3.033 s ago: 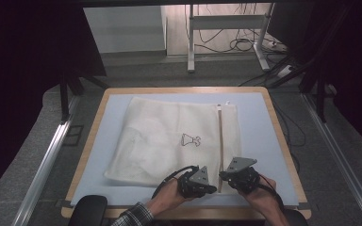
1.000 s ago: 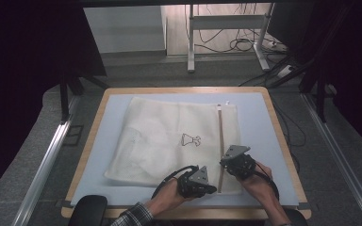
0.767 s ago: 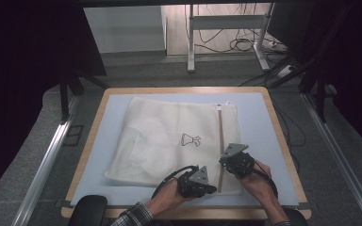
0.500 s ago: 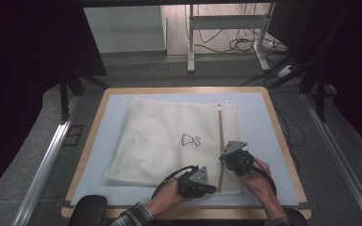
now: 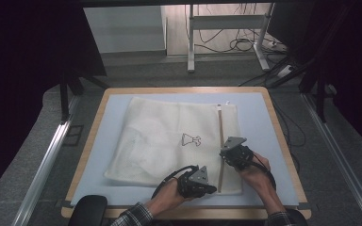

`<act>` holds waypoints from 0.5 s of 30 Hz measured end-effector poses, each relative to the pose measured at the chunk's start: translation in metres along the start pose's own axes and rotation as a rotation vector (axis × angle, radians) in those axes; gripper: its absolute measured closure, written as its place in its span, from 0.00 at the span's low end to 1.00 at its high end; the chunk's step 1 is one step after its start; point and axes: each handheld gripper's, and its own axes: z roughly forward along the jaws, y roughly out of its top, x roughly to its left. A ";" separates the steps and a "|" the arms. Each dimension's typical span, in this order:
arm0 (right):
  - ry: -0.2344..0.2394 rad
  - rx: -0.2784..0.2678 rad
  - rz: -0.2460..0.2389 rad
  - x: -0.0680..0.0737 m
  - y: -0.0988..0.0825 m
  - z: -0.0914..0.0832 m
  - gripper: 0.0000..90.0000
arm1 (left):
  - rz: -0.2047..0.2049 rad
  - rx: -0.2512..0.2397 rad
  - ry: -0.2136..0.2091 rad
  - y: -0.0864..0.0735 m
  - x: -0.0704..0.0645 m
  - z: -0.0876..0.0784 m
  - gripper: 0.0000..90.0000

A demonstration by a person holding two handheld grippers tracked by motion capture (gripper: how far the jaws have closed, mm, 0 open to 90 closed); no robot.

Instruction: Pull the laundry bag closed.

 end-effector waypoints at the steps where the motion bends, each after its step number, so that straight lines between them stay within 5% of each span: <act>1: 0.000 0.000 0.000 0.000 0.000 0.000 0.95 | 0.000 0.000 0.000 0.000 0.000 0.000 1.00; 15: -0.019 0.014 -0.011 -0.011 0.005 0.009 0.95 | -0.001 0.000 0.000 0.000 0.000 0.000 1.00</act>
